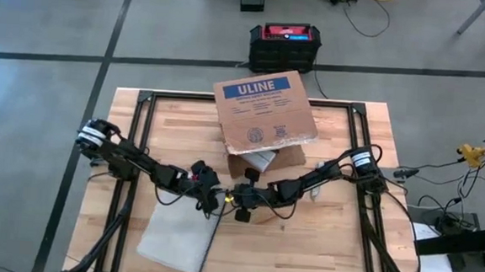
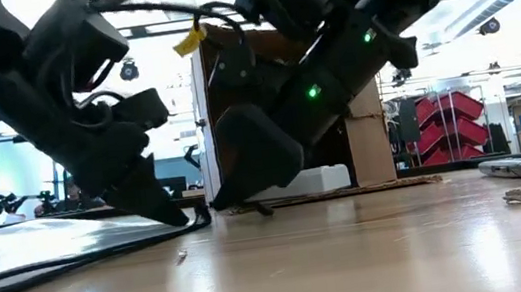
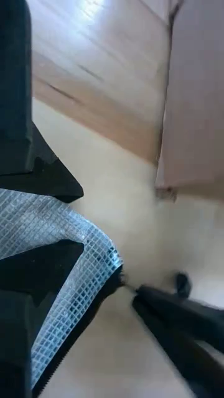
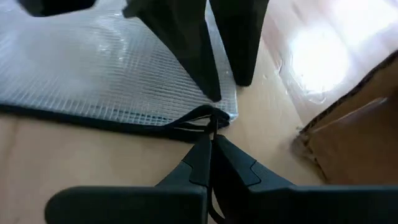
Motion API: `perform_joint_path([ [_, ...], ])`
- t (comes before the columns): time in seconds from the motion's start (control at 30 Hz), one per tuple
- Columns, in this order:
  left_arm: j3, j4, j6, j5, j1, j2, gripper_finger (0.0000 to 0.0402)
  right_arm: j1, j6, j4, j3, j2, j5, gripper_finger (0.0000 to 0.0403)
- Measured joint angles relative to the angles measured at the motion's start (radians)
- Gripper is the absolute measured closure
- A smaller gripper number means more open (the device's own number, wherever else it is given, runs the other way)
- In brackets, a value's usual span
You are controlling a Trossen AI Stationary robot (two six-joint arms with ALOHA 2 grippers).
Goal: Unpack boxes
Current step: Close the white zip bag
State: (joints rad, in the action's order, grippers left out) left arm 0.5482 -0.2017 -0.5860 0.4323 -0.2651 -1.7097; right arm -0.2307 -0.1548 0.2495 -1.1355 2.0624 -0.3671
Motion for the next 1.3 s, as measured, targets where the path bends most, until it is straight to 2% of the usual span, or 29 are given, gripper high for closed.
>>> perform_joint_path([
  [0.2, -0.001, -0.002, -0.071, 0.019, 0.001, -0.009, 0.0284, 0.001, -0.087, 0.026, -0.003, 0.033, 0.021, 0.0403],
  [0.4, -0.004, 0.033, -0.165, 0.019, 0.002, -0.008, 0.0284, -0.058, -0.114, 0.022, -0.004, 0.027, 0.018, 0.0403],
  [0.53, -0.015, 0.012, -0.189, 0.018, 0.002, -0.007, 0.0284, -0.103, -0.115, -0.04, -0.013, 0.006, 0.033, 0.0403],
  [0.6, -0.015, 0.013, -0.193, 0.019, 0.0, -0.007, 0.0284, -0.113, -0.135, -0.118, -0.016, -0.008, -0.005, 0.0403],
  [0.67, -0.015, 0.008, -0.188, 0.018, -0.001, -0.007, 0.0284, -0.115, -0.159, -0.158, -0.017, -0.013, -0.058, 0.0403],
  [0.77, -0.02, -0.008, -0.184, 0.018, -0.005, -0.004, 0.0284, -0.093, -0.162, -0.169, -0.017, -0.016, -0.08, 0.0403],
  [0.87, -0.025, -0.019, -0.178, 0.01, -0.021, 0.015, 0.0284, -0.076, -0.132, -0.17, -0.016, -0.016, -0.092, 0.0403],
  [1.07, -0.003, -0.072, -0.028, -0.008, -0.047, 0.068, 0.0284, -0.028, -0.045, -0.16, -0.021, -0.016, -0.101, 0.0403],
  [1.3, 0.008, -0.086, 0.009, 0.023, -0.017, 0.038, 0.0284, 0.002, -0.014, -0.158, -0.037, -0.016, -0.099, 0.0403],
])
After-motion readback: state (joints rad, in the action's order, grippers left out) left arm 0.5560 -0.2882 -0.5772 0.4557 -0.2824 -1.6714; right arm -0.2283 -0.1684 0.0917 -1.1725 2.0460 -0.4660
